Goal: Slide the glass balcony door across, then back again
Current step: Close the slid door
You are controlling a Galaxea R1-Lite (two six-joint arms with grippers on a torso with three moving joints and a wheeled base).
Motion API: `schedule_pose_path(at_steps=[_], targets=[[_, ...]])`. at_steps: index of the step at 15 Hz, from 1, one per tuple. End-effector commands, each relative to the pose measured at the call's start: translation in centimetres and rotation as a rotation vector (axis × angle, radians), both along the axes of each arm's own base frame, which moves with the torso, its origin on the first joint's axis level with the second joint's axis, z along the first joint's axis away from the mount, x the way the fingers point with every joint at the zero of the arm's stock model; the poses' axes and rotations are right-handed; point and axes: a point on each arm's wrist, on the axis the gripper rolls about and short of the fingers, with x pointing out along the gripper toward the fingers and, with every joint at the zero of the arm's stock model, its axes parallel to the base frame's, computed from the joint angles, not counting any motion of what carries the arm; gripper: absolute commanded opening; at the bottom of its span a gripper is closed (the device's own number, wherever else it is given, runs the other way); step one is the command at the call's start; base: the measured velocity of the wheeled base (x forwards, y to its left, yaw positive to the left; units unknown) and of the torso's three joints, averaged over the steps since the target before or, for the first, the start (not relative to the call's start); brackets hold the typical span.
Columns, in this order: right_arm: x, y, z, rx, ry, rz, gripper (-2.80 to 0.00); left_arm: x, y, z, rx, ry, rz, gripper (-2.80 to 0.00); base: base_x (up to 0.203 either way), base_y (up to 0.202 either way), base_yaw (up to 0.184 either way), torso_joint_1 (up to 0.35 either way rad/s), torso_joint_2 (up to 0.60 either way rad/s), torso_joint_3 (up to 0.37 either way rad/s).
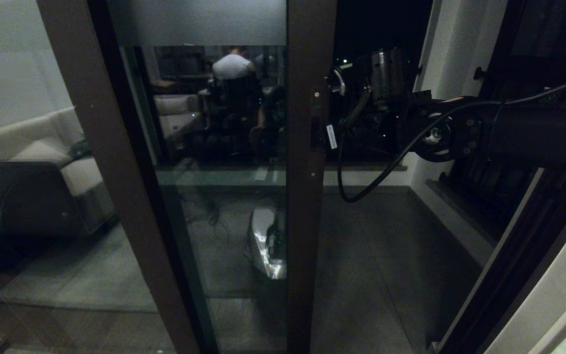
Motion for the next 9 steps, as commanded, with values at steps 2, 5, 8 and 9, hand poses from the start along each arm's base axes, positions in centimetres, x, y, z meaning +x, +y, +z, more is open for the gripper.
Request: schedule_pose_path(at_steps=[2, 5, 8, 9], targets=[[0.6, -0.2, -0.6, -0.015, 0.01, -0.011, 0.0, 0.0, 0.0, 0.0, 0.0, 0.001, 0.0, -2.8, 0.0, 0.0, 0.0, 0.0, 0.0, 0.0], [1.4, -1.0, -1.3, -0.057, 0.021, -0.026, 0.0, 0.0, 0.0, 0.0, 0.0, 0.001, 0.0, -2.8, 0.0, 0.0, 0.0, 0.0, 0.0, 0.0], [1.5, -1.1, -1.4, -0.063, 0.024, -0.028, 0.0, 0.0, 0.0, 0.0, 0.0, 0.001, 0.0, -2.8, 0.0, 0.0, 0.0, 0.0, 0.0, 0.0], [1.5, -1.1, -1.4, -0.065, 0.023, -0.028, 0.0, 0.0, 0.0, 0.0, 0.0, 0.001, 0.0, -2.8, 0.0, 0.0, 0.0, 0.0, 0.0, 0.0]])
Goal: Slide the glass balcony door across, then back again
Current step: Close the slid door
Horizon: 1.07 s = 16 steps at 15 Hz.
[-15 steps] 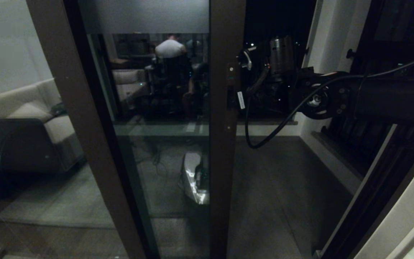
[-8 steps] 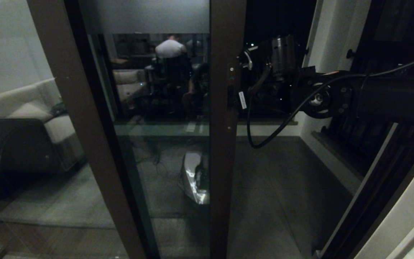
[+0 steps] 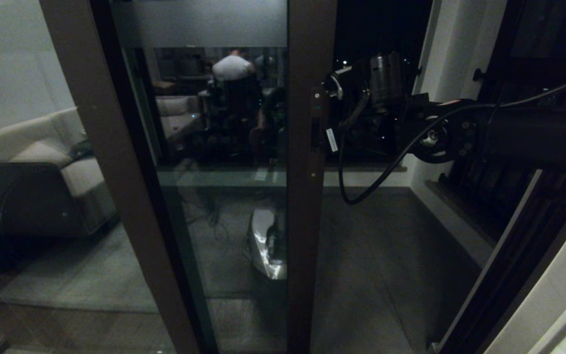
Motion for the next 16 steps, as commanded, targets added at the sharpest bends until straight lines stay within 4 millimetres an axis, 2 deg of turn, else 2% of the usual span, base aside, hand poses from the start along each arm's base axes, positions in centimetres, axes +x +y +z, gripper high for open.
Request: schedule_pose_path(at_steps=[1, 16], targets=[[0.3, -0.1, -0.5, -0.012, 0.009, -0.01, 0.0, 0.0, 0.0, 0.0, 0.0, 0.001, 0.0, -2.8, 0.0, 0.0, 0.0, 0.0, 0.0, 0.0], [1.1, -1.8, -0.6, -0.05, 0.011, -0.045, 0.0, 0.0, 0.0, 0.0, 0.0, 0.0, 0.0, -2.8, 0.0, 0.0, 0.0, 0.0, 0.0, 0.0]])
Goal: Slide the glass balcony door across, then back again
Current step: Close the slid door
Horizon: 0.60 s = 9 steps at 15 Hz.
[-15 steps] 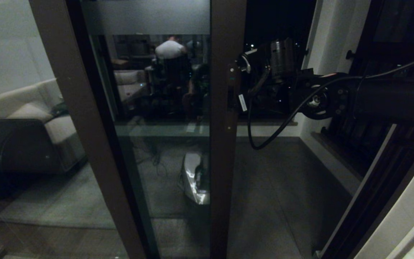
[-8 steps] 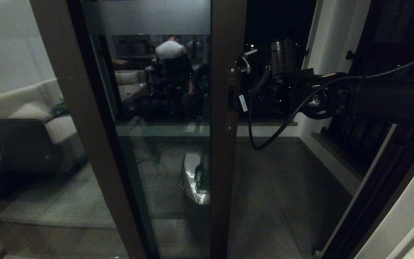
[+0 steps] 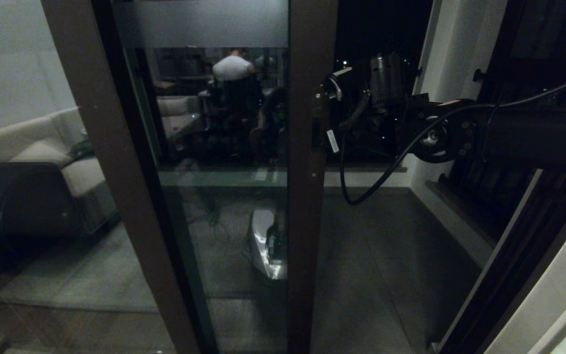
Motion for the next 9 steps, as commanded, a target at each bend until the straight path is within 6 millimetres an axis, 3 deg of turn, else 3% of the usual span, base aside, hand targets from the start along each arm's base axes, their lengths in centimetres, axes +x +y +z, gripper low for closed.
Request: schedule_pose_path(at_steps=[1, 9], targets=[[0.75, -1.04, -0.49, -0.013, 0.01, -0.029, 0.0, 0.0, 0.0, 0.0, 0.0, 0.0, 0.0, -2.8, 0.0, 0.0, 0.0, 0.0, 0.0, 0.0], [1.15, -1.72, -0.69, -0.03, 0.014, -0.044, 0.0, 0.0, 0.0, -0.01, 0.0, 0.0, 0.0, -2.8, 0.0, 0.0, 0.0, 0.0, 0.0, 0.0]])
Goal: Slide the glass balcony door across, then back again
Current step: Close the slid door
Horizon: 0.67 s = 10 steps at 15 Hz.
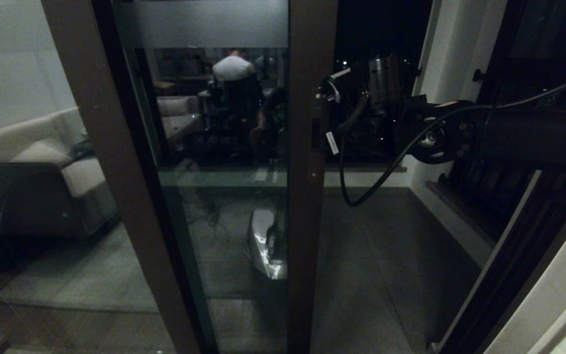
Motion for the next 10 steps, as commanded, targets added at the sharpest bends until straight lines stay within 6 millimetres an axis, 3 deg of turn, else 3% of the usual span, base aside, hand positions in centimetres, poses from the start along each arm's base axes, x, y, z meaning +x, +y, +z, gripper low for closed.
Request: schedule_pose_path(at_steps=[1, 10], targets=[[0.91, -1.88, -0.23, -0.006, 0.005, -0.046, 0.0, 0.01, 0.0, -0.03, 0.0, 0.001, 0.0, -2.8, 0.0, 0.0, 0.0, 0.0, 0.0, 0.0], [1.26, -2.72, -0.29, -0.02, 0.005, -0.064, 0.0, 0.0, 0.0, 0.0, 0.0, 0.0, 0.0, -2.8, 0.0, 0.0, 0.0, 0.0, 0.0, 0.0]])
